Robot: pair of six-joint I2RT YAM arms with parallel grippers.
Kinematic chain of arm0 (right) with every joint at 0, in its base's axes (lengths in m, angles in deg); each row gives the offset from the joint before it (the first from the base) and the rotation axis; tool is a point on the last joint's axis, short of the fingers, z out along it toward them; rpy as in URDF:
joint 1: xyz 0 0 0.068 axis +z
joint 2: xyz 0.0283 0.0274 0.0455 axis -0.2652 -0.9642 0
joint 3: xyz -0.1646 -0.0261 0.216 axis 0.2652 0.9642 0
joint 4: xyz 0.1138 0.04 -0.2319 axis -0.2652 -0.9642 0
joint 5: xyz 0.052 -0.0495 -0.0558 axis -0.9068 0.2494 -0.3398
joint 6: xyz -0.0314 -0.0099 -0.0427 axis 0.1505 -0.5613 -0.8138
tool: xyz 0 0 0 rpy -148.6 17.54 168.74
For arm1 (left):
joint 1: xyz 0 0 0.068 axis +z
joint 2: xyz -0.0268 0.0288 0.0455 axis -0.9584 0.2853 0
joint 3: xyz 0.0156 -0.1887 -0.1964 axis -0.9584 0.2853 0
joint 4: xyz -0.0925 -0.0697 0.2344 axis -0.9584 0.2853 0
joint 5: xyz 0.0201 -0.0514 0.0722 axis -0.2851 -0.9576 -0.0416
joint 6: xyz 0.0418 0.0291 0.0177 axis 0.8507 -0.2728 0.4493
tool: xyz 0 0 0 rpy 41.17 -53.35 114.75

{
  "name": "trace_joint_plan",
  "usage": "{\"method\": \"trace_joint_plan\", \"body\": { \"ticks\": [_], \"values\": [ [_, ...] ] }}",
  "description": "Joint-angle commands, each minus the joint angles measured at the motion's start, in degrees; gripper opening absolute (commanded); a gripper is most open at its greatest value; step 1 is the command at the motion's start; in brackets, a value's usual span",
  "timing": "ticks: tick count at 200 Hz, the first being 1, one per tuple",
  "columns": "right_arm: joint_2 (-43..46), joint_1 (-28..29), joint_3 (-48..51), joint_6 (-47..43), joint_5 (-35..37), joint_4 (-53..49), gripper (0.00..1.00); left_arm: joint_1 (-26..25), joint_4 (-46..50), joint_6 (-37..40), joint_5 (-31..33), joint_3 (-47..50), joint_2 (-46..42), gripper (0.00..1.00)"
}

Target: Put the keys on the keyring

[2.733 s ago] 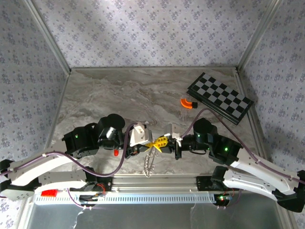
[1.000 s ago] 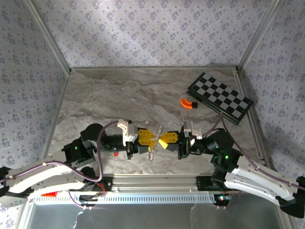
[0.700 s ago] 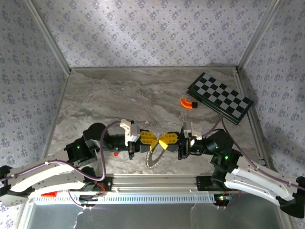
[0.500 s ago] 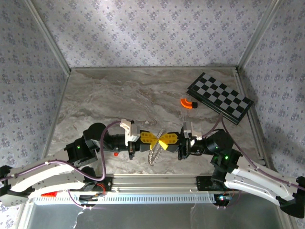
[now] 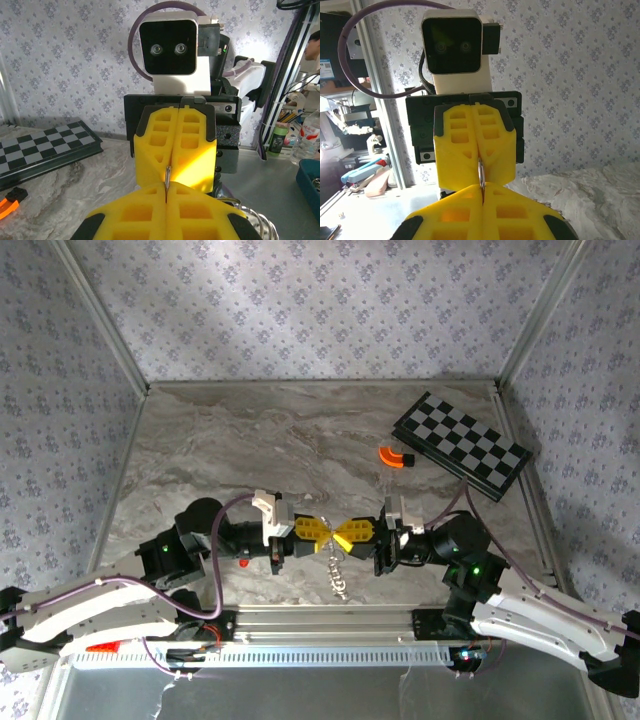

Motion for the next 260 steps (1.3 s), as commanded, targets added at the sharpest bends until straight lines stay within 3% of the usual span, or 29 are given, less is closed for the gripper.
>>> {"method": "trace_joint_plan", "body": {
  "ticks": [1, 51, 78, 120, 147, 178, 205, 260],
  "values": [
    [0.91, -0.18, -1.73, 0.15, 1.37, -2.70, 0.00, -0.42, -3.43, 0.19, 2.12, 0.54, -0.82, 0.00],
    [1.27, -0.48, -1.66, 0.27, 2.61, -5.82, 0.00, -0.50, -4.45, 0.87, 3.79, 2.14, -1.93, 0.00],
    [1.23, -0.85, -2.40, 1.66, 2.94, -7.78, 0.16, -0.50, -3.62, 1.64, 4.43, 2.46, -2.26, 0.00],
    [1.84, -3.21, -4.41, 8.05, 3.61, -14.17, 0.57, -0.48, -3.79, 2.80, 7.64, 3.94, -2.86, 0.00],
    [2.92, -5.55, -5.90, 14.91, 3.04, -20.36, 0.69, -0.50, -4.25, 3.17, 9.89, 5.32, -2.42, 0.00],
    [3.05, -10.86, -6.97, 27.60, -0.83, -26.08, 0.70, -0.48, -6.10, 3.19, 12.41, 7.25, -1.82, 0.00],
    [3.03, -15.41, -4.74, 38.23, -5.90, -25.31, 0.70, -0.46, -8.89, 3.17, 14.67, 9.04, -1.10, 0.00],
    [5.09, -16.54, 1.98, 41.80, -6.24, -29.50, 0.69, -0.44, -19.84, 0.34, 19.31, 12.83, 5.11, 0.00]
  ]
}}
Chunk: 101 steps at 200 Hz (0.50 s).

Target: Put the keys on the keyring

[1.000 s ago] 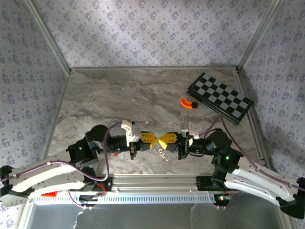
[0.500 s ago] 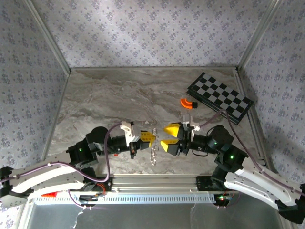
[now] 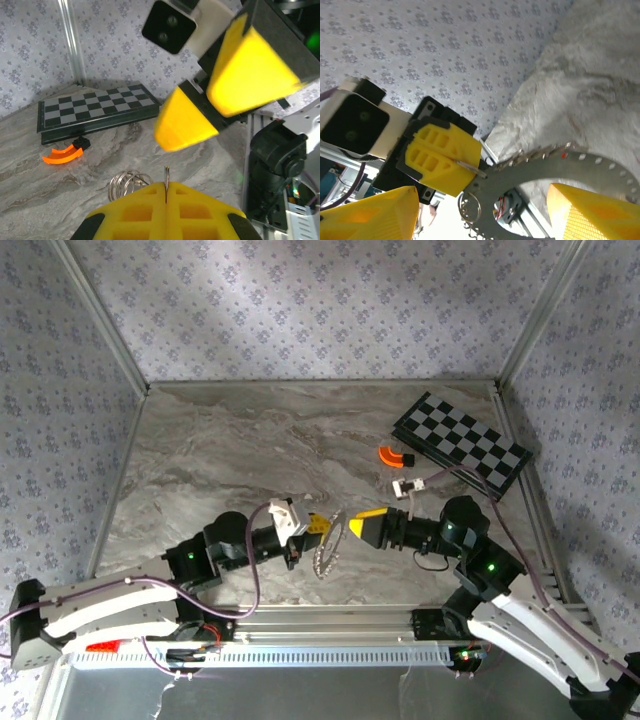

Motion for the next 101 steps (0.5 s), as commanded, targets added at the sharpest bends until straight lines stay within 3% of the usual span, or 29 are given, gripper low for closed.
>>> {"method": "trace_joint_plan", "body": {
  "ticks": [1, 38, 101],
  "values": [
    [1.88, -0.22, 3.61, 4.55, -1.69, -2.78, 0.69, -0.43, -10.50, -2.07, 3.72, 0.74, 2.18, 0.00],
    [5.34, -1.05, 8.34, 6.58, -2.01, -4.34, 0.69, -0.41, -15.00, -3.77, 6.62, 1.19, 7.24, 0.00],
    [7.49, -5.86, 15.39, 14.51, -4.72, 7.98, 0.66, -0.33, -17.09, -4.37, 4.14, -1.19, 13.65, 0.00]
  ]
}}
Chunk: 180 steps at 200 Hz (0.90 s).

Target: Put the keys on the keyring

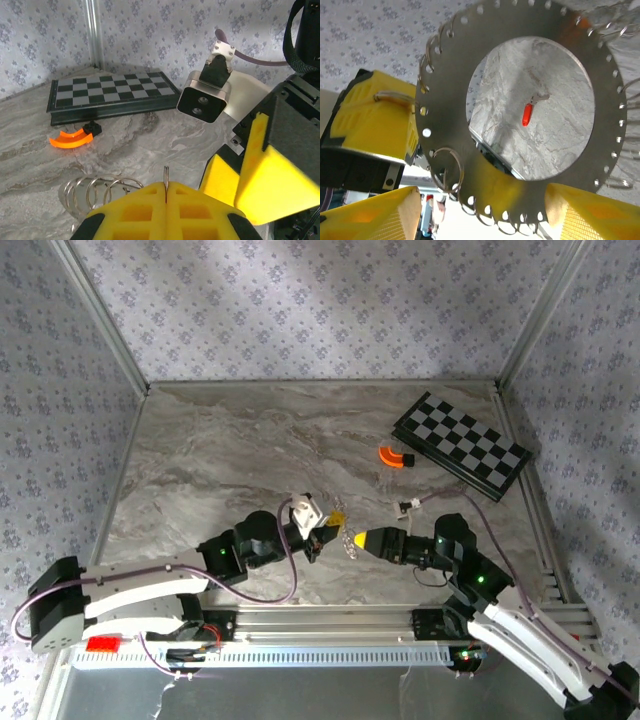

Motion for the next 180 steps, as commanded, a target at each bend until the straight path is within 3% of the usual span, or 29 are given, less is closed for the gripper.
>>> {"method": "trace_joint_plan", "body": {
  "ticks": [1, 103, 180],
  "values": [
    [1.48, -1.79, 0.55, 3.51, -2.37, 6.12, 0.66, -0.28, -5.43, -0.94, -0.98, -2.74, 1.00, 0.00],
    [5.74, -4.51, 2.96, 6.69, -4.78, 5.60, 0.59, -0.30, -8.49, -2.27, -2.60, -3.37, 4.10, 0.00],
    [5.74, -6.21, 6.74, 12.93, -6.14, 13.67, 0.50, -0.32, -8.82, -2.97, -2.99, -3.48, 4.89, 0.00]
  ]
}}
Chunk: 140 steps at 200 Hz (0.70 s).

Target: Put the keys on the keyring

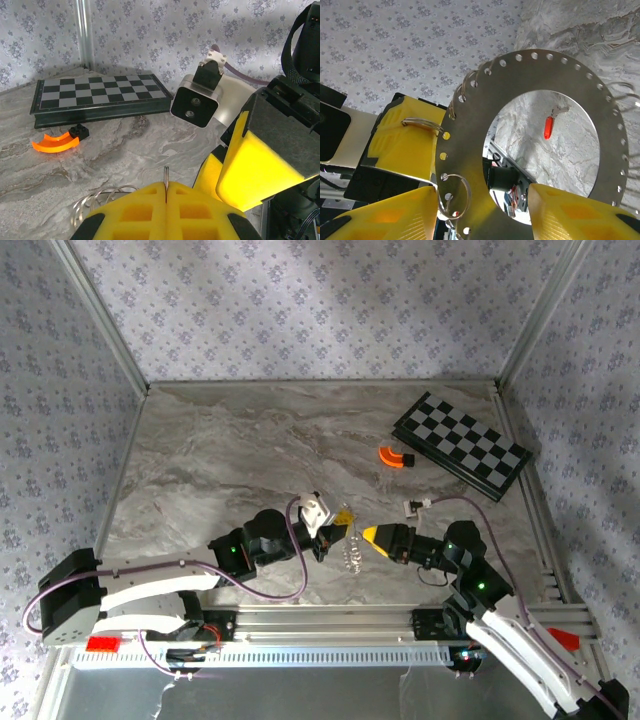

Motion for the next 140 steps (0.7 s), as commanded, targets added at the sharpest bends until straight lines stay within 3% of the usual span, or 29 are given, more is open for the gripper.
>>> {"method": "trace_joint_plan", "body": {
  "ticks": [1, 140],
  "values": [
    [0.60, -0.71, 1.60, 3.65, -2.00, 5.35, 0.50, -0.33, -3.81, -1.07, -1.26, -2.58, 0.42, 0.00],
    [0.55, -1.64, 3.94, 6.32, -3.67, 9.33, 0.48, -0.31, -6.10, -1.86, -1.97, -4.07, 3.63, 0.00]
  ]
}}
